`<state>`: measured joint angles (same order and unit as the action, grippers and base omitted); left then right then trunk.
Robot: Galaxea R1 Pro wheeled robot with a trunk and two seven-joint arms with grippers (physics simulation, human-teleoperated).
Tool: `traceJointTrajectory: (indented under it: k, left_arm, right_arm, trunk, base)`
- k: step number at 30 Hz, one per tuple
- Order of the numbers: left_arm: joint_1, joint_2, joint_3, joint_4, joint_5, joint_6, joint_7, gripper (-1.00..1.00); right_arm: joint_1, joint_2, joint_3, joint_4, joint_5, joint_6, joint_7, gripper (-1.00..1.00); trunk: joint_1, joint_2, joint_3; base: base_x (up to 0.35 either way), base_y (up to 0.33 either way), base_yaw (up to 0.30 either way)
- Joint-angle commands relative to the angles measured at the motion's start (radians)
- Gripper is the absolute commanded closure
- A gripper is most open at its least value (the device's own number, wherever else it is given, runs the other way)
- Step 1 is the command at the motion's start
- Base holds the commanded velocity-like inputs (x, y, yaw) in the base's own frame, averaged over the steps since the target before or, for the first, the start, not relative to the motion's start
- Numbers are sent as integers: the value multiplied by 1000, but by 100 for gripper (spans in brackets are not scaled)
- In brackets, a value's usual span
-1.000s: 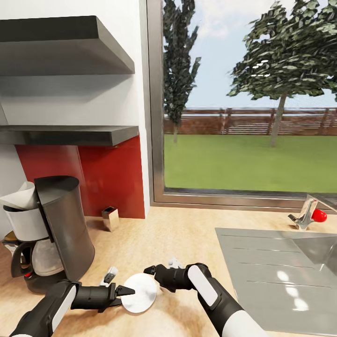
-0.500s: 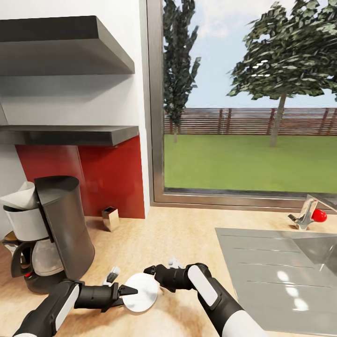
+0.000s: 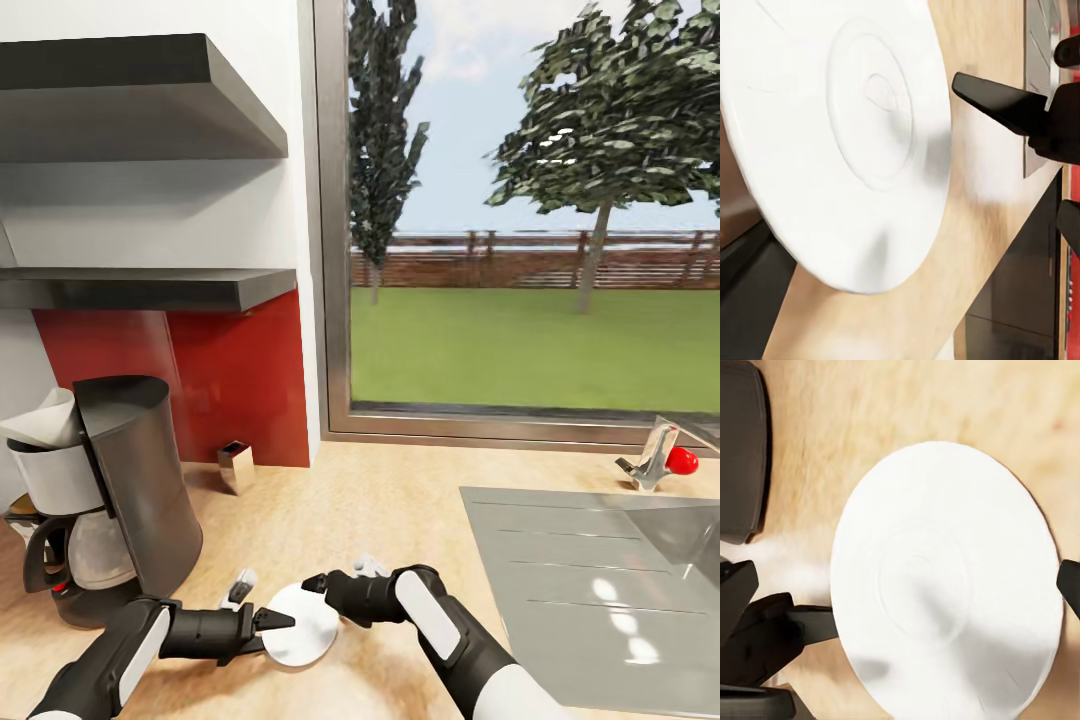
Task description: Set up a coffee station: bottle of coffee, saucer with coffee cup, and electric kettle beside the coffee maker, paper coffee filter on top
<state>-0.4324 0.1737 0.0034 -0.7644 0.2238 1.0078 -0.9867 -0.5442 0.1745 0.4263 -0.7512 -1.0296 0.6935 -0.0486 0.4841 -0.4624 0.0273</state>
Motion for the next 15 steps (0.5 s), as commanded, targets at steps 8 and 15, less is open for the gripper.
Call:
traceJointTrajectory:
  k: [8, 15]
  left_arm:
    - [0, -4, 1, 0, -9, -3, -3, -100]
    - [0, -12, 1, 0, -10, -3, -2, -100]
  right_arm:
    - [0, 0, 12, 0, -7, -18, -5, -100]
    - [0, 0, 12, 0, -7, -20, -5, -100]
  trunk:
    - [0, -1, 0]
    - [0, -1, 0]
  base:
    - [0, 0, 0]
    - [0, 0, 0]
